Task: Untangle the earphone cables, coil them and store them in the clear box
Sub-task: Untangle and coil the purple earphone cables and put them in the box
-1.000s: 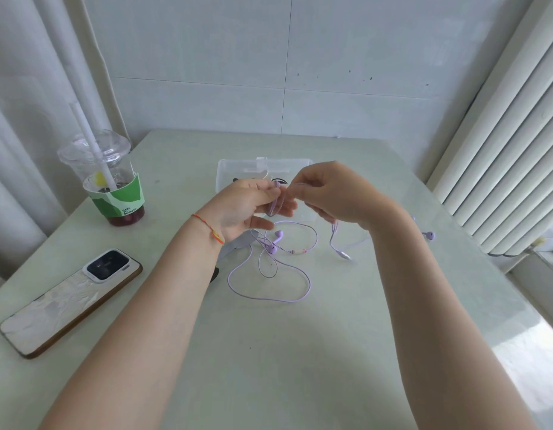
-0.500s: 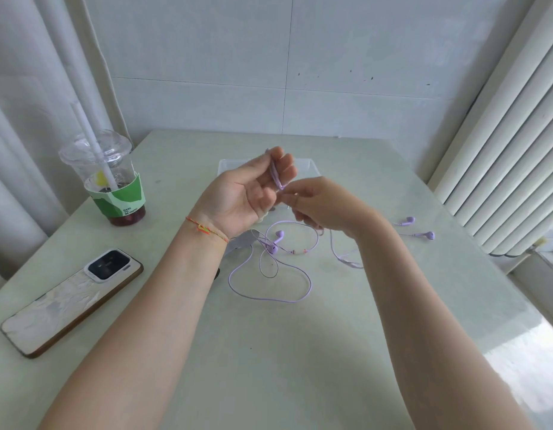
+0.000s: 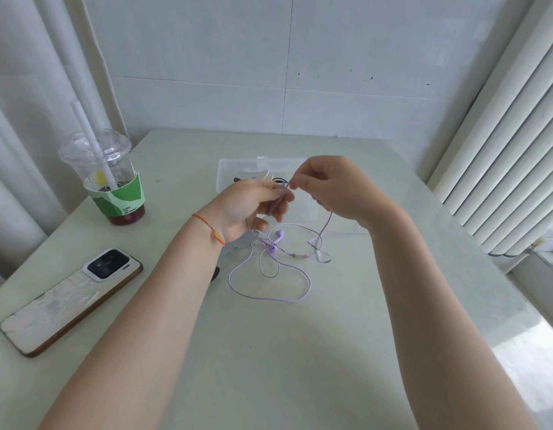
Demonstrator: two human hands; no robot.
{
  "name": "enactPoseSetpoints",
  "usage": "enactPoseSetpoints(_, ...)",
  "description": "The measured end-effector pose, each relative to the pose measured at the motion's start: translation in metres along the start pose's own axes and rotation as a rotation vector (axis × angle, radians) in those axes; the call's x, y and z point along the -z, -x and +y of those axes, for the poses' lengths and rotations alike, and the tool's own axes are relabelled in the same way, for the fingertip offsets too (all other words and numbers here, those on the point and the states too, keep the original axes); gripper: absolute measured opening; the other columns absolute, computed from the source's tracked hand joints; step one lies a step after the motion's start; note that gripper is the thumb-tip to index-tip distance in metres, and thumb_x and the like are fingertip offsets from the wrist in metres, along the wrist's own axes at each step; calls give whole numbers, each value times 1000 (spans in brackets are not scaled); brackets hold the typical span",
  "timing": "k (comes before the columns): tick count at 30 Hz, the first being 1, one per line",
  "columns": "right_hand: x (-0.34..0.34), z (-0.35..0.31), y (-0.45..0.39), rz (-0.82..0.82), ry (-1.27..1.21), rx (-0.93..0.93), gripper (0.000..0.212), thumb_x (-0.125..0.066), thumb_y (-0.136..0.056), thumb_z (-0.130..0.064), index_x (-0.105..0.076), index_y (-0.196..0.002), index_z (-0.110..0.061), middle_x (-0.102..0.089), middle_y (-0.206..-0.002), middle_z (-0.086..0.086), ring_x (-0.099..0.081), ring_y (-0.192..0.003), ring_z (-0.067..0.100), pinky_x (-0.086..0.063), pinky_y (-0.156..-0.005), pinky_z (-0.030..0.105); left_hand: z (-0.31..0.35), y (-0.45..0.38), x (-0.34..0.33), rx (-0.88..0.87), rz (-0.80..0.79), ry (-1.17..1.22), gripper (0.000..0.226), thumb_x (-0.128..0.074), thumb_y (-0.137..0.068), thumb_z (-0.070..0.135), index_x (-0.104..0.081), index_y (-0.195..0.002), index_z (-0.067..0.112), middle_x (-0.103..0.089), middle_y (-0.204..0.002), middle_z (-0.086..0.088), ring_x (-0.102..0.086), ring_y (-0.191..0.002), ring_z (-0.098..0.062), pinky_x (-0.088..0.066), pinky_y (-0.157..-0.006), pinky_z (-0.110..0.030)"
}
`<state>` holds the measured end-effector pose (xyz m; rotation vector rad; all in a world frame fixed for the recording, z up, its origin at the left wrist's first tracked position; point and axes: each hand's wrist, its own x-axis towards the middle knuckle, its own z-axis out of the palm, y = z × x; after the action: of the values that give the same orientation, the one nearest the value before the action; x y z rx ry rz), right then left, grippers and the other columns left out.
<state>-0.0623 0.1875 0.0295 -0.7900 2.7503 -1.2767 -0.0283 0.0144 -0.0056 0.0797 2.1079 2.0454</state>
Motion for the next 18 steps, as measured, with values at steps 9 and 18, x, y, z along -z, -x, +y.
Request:
enactPoseSetpoints(9,-10,10,-4,15,-93,-67,22,-54,-96,-29,-64,-78,-22,-49,-62,1,-37,-54,17,-31,-47,23,10,5,-2,5,-251,524,20,-42,-95,22,-56,-83,15,-34,-65,5,-35,-55,-8,-20,-36,-16)
enactPoseSetpoints(18,-15,-2,5,-286,49,-92,22,-52,-95,-25,-72,-87,-22,-51,-59,-2,-42,-51,19,-35,-46,22,5,-1,1,-153,59,614,21,-46,-100,19,-66,-104,15,-72,-108,-1,-69,-101,-15,-53,-53,-17)
